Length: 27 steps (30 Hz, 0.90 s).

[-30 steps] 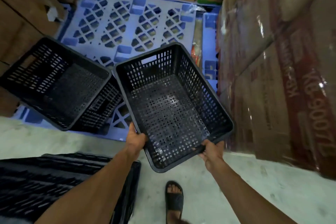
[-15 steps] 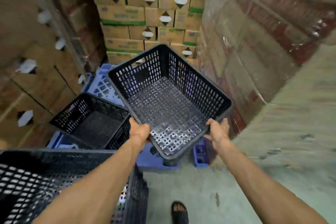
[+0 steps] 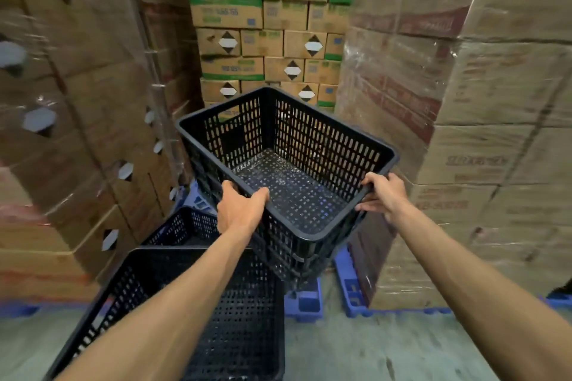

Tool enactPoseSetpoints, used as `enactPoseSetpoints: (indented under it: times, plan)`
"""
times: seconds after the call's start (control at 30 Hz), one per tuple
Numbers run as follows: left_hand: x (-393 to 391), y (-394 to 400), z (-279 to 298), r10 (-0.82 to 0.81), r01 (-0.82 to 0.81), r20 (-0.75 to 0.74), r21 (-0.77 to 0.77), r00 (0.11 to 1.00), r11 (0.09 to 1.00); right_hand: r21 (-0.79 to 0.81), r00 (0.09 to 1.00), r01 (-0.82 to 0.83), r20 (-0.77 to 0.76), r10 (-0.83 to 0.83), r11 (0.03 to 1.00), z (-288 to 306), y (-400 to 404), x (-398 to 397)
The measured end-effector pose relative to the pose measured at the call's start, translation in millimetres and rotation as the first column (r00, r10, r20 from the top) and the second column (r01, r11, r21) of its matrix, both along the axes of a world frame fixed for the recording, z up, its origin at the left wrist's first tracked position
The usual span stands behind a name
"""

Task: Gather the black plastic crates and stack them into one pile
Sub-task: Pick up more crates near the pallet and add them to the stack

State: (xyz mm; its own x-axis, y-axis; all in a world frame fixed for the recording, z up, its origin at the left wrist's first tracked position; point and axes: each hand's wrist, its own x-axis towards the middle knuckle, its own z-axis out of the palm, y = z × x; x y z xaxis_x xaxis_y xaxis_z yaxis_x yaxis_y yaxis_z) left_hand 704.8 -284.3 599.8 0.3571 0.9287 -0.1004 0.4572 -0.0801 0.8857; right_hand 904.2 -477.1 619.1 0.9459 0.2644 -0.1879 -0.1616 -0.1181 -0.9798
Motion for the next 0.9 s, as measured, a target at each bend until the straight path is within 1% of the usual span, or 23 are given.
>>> enactPoseSetpoints:
  times: [0.13,0.27,0.4,0.47,0.53,0.57,0.63,0.67,0.73,0.77,0.8,0.83,0.87,0.9]
  plan:
    - [-55,3,5,-0.005,0.003,-0.023,-0.095,1.000,0.995,-0.059,0.992,-0.119,-0.038,0.117,0.991,3,16,-32]
    - [-99,1,-6,0.069,-0.082,-0.072,-0.198,0.995,0.977,-0.132,0.966,-0.255,-0.078,0.247,0.958,-10,46,-49]
    - [-123,-10,-28,0.096,-0.128,-0.186,-0.171,0.978,0.977,-0.225,0.912,-0.403,-0.176,0.370,0.887,-36,68,-53]
    - [-130,-19,-33,0.091,-0.137,-0.313,-0.127,0.945,0.982,-0.306,0.894,-0.447,-0.172,0.413,0.840,-44,77,-55]
    - [-136,-23,-33,0.133,-0.165,-0.455,-0.031,0.881,0.986,-0.377,0.891,-0.450,-0.128,0.436,0.809,-46,87,-57]
    - [-138,-23,-31,0.170,-0.180,-0.498,0.028,0.850,0.983,-0.415,0.884,-0.456,-0.112,0.453,0.787,-45,91,-59]
    - [-141,-21,-28,0.228,-0.180,-0.525,0.141,0.820,0.973,-0.520,0.866,-0.458,-0.081,0.493,0.721,-41,97,-62]
    - [-141,-21,-28,0.253,-0.176,-0.521,0.193,0.815,0.965,-0.603,0.861,-0.426,-0.042,0.506,0.675,-41,99,-61]
    - [-140,-21,-29,0.320,-0.176,-0.500,0.314,0.805,0.933,-0.769,0.846,-0.289,0.074,0.528,0.571,-41,100,-55]
    - [-139,-20,-30,0.347,-0.160,-0.482,0.387,0.804,0.908,-0.802,0.826,-0.240,0.127,0.549,0.547,-41,100,-53]
    - [-139,-18,-31,0.341,-0.115,-0.464,0.448,0.818,0.886,-0.816,0.793,-0.215,0.175,0.584,0.536,-40,99,-54]
    - [-140,-16,-33,0.287,-0.033,-0.463,0.483,0.839,0.875,-0.826,0.738,-0.195,0.231,0.634,0.528,-39,99,-55]
    - [-141,-13,-36,0.206,0.072,-0.490,0.490,0.847,0.869,-0.838,0.663,-0.171,0.291,0.690,0.518,-39,99,-57]
    - [-144,-10,-40,0.128,0.167,-0.535,0.468,0.835,0.868,-0.848,0.575,-0.151,0.342,0.743,0.507,-38,100,-61]
